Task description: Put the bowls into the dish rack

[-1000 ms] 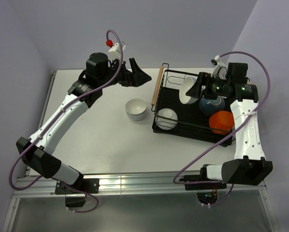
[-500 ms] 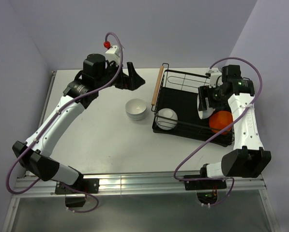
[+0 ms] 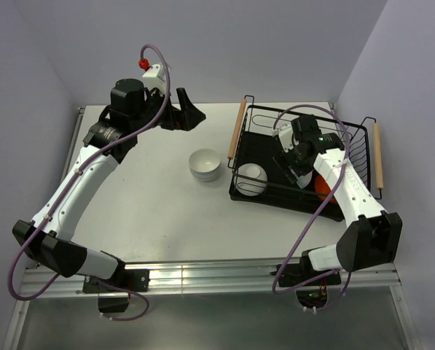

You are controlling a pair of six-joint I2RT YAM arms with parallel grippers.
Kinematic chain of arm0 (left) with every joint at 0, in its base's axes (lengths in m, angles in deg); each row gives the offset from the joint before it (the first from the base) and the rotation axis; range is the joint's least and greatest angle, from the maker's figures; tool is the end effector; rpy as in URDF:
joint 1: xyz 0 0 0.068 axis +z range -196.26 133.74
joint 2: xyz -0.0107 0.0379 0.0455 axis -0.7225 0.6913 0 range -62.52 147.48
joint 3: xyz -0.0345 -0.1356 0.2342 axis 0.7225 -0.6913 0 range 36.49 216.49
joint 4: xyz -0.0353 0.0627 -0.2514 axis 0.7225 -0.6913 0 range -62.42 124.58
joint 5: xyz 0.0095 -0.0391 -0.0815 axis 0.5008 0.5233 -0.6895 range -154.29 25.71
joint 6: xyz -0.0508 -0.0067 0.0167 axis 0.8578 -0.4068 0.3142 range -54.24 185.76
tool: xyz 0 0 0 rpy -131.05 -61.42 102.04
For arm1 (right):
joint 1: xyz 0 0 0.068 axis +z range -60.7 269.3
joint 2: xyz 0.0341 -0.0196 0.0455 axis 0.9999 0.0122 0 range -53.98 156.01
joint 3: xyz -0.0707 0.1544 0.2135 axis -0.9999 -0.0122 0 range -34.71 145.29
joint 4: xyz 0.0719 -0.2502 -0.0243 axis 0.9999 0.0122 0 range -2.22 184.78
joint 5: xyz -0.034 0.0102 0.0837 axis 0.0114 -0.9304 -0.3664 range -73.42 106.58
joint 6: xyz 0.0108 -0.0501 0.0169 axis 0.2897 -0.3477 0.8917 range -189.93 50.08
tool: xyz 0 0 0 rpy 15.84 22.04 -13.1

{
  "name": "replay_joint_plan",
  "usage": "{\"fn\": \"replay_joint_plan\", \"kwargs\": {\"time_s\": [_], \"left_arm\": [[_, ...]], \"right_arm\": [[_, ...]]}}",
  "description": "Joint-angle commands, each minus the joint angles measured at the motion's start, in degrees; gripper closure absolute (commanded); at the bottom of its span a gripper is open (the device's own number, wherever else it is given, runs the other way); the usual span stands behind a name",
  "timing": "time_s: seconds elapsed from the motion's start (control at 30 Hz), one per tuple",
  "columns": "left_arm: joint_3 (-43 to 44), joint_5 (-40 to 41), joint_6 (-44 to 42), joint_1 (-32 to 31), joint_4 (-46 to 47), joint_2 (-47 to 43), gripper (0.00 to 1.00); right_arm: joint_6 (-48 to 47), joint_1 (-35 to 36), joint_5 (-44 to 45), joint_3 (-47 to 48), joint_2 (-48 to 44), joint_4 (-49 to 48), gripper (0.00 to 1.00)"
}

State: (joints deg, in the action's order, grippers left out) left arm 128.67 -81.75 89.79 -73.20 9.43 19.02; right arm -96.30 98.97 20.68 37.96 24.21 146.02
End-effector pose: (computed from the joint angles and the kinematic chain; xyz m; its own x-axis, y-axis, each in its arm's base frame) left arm 0.2763 -0.1523 0.4518 -0.4855 -0.1890 -0.8536 0.5403 0.7027 -0.4629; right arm 0.2607 0.0419 0.3097 -0.7317 -0.5741 -0.3675 -0.5150 0.8188 -0.2537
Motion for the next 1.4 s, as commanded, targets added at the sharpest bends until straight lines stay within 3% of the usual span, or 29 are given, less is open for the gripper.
{"fn": "replay_joint_plan", "kwargs": {"time_s": [0.0, 0.67, 1.13, 1.17, 1.37], "left_arm": [[-0.95, 0.14, -0.92, 0.66, 0.27, -2.87, 0.01], [-0.51, -1.27, 0.67, 1.01, 1.15, -2.44, 0.01], [0.1, -0.74, 0.76, 1.01, 0.63, -1.64, 0.01], [0.1, -0.65, 0.67, 1.1, 0.62, -1.56, 0.01], [0.1, -0.83, 0.67, 1.01, 0.62, -1.56, 0.01]], "right_arm": [[-6.58, 0.0, 7.33, -0.94, -2.96, -9.37, 1.0], [-21.52, 3.42, 5.75, -6.21, -3.05, -13.76, 1.0], [-24.78, 4.83, 7.51, -10.17, -2.52, -17.72, 1.0], [-24.78, 4.92, 7.33, -10.17, -2.52, -17.55, 0.97], [-25.31, 5.36, 6.27, -9.73, -2.78, -14.73, 0.6]]}}
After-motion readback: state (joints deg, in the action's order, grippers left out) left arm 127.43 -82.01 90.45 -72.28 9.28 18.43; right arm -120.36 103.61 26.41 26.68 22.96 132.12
